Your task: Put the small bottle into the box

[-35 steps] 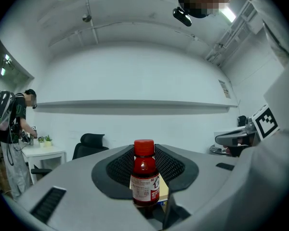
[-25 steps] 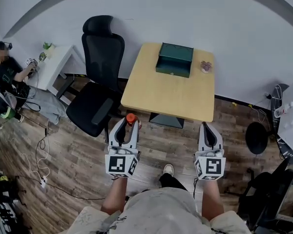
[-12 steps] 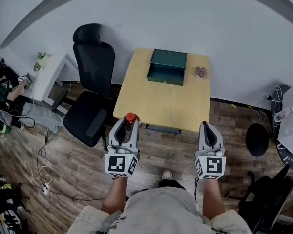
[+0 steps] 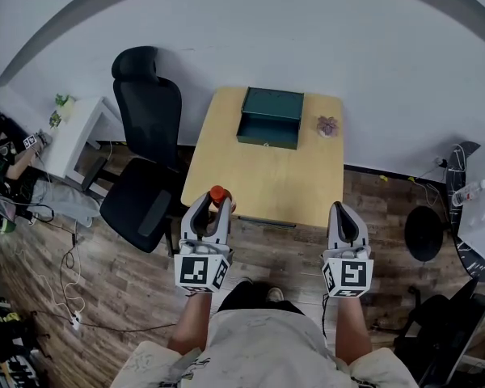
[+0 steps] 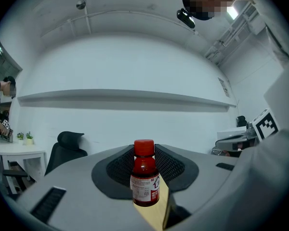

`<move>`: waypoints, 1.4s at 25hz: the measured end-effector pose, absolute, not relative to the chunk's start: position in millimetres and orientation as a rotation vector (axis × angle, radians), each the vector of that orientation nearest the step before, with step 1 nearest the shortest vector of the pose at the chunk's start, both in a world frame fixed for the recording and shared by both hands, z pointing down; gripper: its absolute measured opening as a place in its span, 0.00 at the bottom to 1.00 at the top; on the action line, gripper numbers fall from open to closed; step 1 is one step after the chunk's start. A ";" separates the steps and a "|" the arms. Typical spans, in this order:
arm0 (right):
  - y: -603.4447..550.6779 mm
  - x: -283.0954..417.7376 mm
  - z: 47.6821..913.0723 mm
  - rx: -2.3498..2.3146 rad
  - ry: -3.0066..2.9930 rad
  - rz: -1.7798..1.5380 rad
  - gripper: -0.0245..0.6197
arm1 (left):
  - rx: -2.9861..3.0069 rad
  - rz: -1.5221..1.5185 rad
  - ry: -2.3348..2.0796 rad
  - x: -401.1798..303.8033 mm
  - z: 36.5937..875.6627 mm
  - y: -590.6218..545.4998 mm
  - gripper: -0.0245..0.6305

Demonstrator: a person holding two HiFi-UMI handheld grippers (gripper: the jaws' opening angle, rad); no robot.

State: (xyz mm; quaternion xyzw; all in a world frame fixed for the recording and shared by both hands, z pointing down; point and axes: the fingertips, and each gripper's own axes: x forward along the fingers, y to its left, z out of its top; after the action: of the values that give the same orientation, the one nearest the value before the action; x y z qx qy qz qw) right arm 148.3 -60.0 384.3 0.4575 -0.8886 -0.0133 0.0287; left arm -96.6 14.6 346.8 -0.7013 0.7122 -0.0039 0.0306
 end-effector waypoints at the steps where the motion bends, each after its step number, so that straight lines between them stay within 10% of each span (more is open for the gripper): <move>1: -62.4 145.8 384.8 1.411 -2.738 -0.042 0.06 | -2.166 -0.008 2.194 -98.7 347.7 11.2 0.25; 35: -219.2 -13.9 375.7 1.547 -2.599 -0.057 0.06 | -2.365 0.062 2.050 -250.3 369.7 -182.6 0.25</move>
State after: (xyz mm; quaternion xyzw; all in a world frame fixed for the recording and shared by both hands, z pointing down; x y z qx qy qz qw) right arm -13.9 -219.2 375.7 0.5106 -0.8577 -0.0187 0.0582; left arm -250.3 -182.6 369.7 -0.7555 0.6548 0.0197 0.0058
